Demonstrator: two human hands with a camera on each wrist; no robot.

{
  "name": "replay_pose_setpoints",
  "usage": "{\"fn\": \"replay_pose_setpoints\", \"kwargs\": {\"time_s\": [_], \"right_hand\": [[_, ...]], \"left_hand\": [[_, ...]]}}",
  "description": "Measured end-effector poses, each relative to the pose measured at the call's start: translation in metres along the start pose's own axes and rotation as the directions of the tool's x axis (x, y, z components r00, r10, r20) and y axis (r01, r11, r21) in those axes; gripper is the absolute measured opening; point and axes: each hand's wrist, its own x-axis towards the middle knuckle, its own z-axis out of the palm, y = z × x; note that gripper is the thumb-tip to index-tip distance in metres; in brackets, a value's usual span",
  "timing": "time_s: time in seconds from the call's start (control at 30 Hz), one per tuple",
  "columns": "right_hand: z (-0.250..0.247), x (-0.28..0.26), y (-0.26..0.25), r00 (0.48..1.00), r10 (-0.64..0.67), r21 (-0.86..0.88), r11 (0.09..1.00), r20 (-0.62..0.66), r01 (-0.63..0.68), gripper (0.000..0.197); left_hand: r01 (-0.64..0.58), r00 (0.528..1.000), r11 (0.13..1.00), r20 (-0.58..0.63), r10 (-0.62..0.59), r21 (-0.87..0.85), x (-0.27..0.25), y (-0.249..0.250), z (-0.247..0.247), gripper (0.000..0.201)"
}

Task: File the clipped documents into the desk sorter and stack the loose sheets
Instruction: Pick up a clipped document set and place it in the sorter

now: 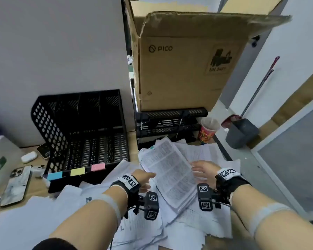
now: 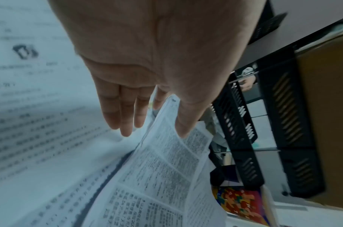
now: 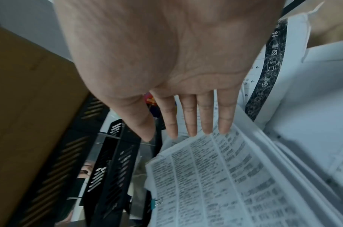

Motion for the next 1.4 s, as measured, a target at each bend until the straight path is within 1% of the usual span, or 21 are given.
{"fn": "replay_pose_setpoints", "kwargs": {"time_s": [0.03, 0.07, 0.17, 0.23, 0.27, 0.3, 0.37, 0.43, 0.5, 0.57, 0.63, 0.7, 0.8, 0.87, 0.93, 1.03, 1.1, 1.13, 1.2, 1.3, 1.4], "right_hand": [[-0.006, 0.006, 0.001, 1.0, 0.008, -0.01, 1.0, 0.004, -0.008, 0.025], [-0.013, 0.013, 0.001, 1.0, 0.02, -0.022, 1.0, 0.012, -0.02, 0.02], [-0.027, 0.029, 0.003, 0.996, 0.033, -0.077, 0.997, 0.088, -0.026, 0.017], [-0.035, 0.039, 0.002, 0.995, 0.039, -0.062, 0.998, 0.093, -0.034, 0.015], [-0.035, 0.039, -0.001, 0.995, 0.042, -0.045, 0.998, 0.092, -0.038, 0.016], [-0.037, 0.046, -0.002, 0.995, 0.046, -0.028, 0.999, 0.092, -0.043, 0.016], [-0.041, 0.057, -0.008, 0.997, 0.024, -0.054, 0.998, 0.076, -0.02, 0.015], [-0.044, 0.065, -0.017, 0.998, -0.029, -0.165, 0.986, 0.053, 0.037, 0.02], [-0.04, 0.073, -0.027, 0.995, -0.089, -0.31, 0.946, 0.047, 0.1, 0.037], [-0.03, 0.08, -0.037, 0.988, -0.138, -0.45, 0.88, 0.064, 0.152, 0.055], [-0.012, 0.081, -0.044, 0.982, -0.139, -0.525, 0.831, 0.125, 0.185, 0.068], [0.008, 0.078, -0.049, 0.973, -0.115, -0.558, 0.803, 0.201, 0.21, 0.067], [0.043, 0.071, -0.045, 0.943, -0.06, -0.564, 0.788, 0.328, 0.247, 0.044], [0.07, 0.056, -0.04, 0.921, -0.043, -0.577, 0.767, 0.388, 0.279, 0.023], [0.099, 0.039, -0.032, 0.9, -0.032, -0.595, 0.74, 0.434, 0.313, 0.017], [0.142, 0.019, -0.015, 0.89, 0.02, -0.655, 0.685, 0.455, 0.319, 0.013], [0.17, 0.01, -0.001, 0.883, 0.077, -0.691, 0.655, 0.464, 0.306, 0.011], [0.184, 0.005, 0.006, 0.883, 0.084, -0.701, 0.644, 0.462, 0.306, 0.009], [0.21, -0.009, 0.018, 0.894, 0.065, -0.715, 0.627, 0.443, 0.309, 0.008], [0.25, -0.025, 0.034, 0.904, 0.045, -0.694, 0.658, 0.424, 0.293, 0.01], [0.28, -0.035, 0.045, 0.917, -0.019, -0.692, 0.65, 0.398, 0.314, 0.009]], "left_hand": [[-0.003, 1.0, 1.0, -0.024, 0.003, -0.006, 0.008, 0.001, 0.008, 0.038], [0.0, 0.996, 1.0, -0.084, 0.001, 0.008, 0.012, 0.004, 0.013, 0.035], [-0.014, 0.98, 0.999, -0.2, 0.006, -0.037, 0.028, 0.008, 0.026, 0.033], [-0.045, 0.954, 0.999, -0.297, 0.037, -0.019, 0.036, 0.009, 0.032, 0.024], [-0.065, 0.947, 0.998, -0.315, 0.059, -0.007, 0.042, 0.009, 0.034, 0.018], [-0.101, 0.942, 0.995, -0.322, 0.09, -0.016, 0.047, 0.007, 0.037, 0.013], [-0.159, 0.948, 0.985, -0.288, 0.135, -0.062, 0.054, 0.001, 0.04, 0.004], [-0.171, 0.962, 0.976, -0.238, 0.135, -0.137, 0.053, -0.002, 0.039, 0.018], [-0.161, 0.972, 0.959, -0.206, 0.113, -0.232, 0.031, 0.004, 0.033, 0.025], [-0.154, 0.981, 0.947, -0.156, 0.113, -0.283, 0.01, 0.007, 0.024, 0.03], [-0.152, 0.985, 0.947, -0.124, 0.121, -0.282, -0.006, 0.003, 0.011, 0.031], [-0.14, 0.986, 0.951, -0.127, 0.108, -0.277, -0.022, -0.007, -0.008, 0.03], [-0.137, 0.986, 0.948, -0.135, 0.102, -0.286, -0.047, -0.029, -0.036, 0.031], [-0.136, 0.978, 0.948, -0.191, 0.083, -0.286, -0.063, -0.049, -0.053, 0.033], [-0.127, 0.963, 0.949, -0.267, 0.048, -0.288, -0.077, -0.07, -0.07, 0.031], [-0.116, 0.926, 0.963, -0.377, 0.016, -0.244, -0.096, -0.105, -0.101, 0.026], [-0.106, 0.913, 0.969, -0.409, 0.006, -0.222, -0.104, -0.128, -0.126, 0.025], [-0.106, 0.908, 0.97, -0.419, 0.005, -0.218, -0.109, -0.137, -0.137, 0.025], [-0.119, 0.898, 0.97, -0.439, 0.013, -0.214, -0.119, -0.155, -0.159, 0.024], [-0.143, 0.89, 0.968, -0.455, 0.034, -0.208, -0.13, -0.18, -0.19, 0.021], [-0.157, 0.914, 0.951, -0.404, 0.037, -0.266, -0.14, -0.199, -0.217, 0.022]]}}
